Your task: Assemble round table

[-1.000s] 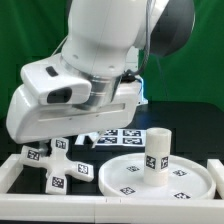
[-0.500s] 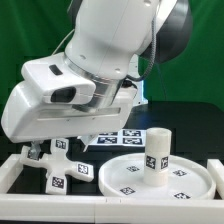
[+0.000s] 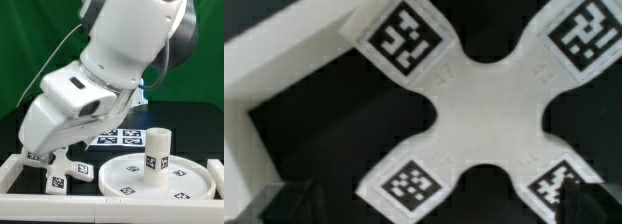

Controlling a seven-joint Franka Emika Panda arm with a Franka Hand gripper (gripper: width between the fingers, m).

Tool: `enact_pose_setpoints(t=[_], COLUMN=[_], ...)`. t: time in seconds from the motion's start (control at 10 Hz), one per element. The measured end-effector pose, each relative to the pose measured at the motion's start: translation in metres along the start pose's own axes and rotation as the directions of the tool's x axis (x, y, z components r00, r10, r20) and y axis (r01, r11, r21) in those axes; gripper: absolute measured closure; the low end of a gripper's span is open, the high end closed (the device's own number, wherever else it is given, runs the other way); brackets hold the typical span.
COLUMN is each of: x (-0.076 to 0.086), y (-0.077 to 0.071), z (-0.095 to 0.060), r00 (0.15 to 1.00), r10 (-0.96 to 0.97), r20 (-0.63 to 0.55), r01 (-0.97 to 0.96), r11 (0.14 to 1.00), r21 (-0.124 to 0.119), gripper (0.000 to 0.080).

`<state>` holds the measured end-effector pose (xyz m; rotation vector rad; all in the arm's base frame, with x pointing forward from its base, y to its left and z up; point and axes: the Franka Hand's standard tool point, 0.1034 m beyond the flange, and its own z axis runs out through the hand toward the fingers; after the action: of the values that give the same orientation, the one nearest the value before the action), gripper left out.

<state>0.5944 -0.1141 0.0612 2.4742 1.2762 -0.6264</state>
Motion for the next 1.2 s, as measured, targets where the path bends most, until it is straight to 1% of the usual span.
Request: enact_pose_setpoints(t=[0.2,0.3,0.4,0.5,0.6,1.0,1.2], x=[0.0,-0.001,-0.006,-0.011,-0.011,-0.011,-0.01], y=[0.0,-0.002,-0.004,-0.006,-0.006,-0.007,-0.016], z=[0.002,0.009,0.018,0.024,0.026,0.026,0.031], r00=[1.0,0.999,1.0,1.0,1.0,1.0,1.0], r10=[0.009,0.031,0.025,0.011,0.008,0.007,0.004], r20=[-0.002,-0.01,-0.011,-0.005,-0.009,-0.009,-0.007], r01=[-0.009,-0.031,-0.025,-0.011,-0.008,-0.007,-0.004], r11=[1.0,0.999,1.0,1.0,1.0,1.0,1.0], r21=[-0.003,-0.008,-0.01,0.0,-0.001,-0.002,0.008], gripper=[0.0151,0.0151,0.0151,0.0151,0.0151,0.0151,0.0151])
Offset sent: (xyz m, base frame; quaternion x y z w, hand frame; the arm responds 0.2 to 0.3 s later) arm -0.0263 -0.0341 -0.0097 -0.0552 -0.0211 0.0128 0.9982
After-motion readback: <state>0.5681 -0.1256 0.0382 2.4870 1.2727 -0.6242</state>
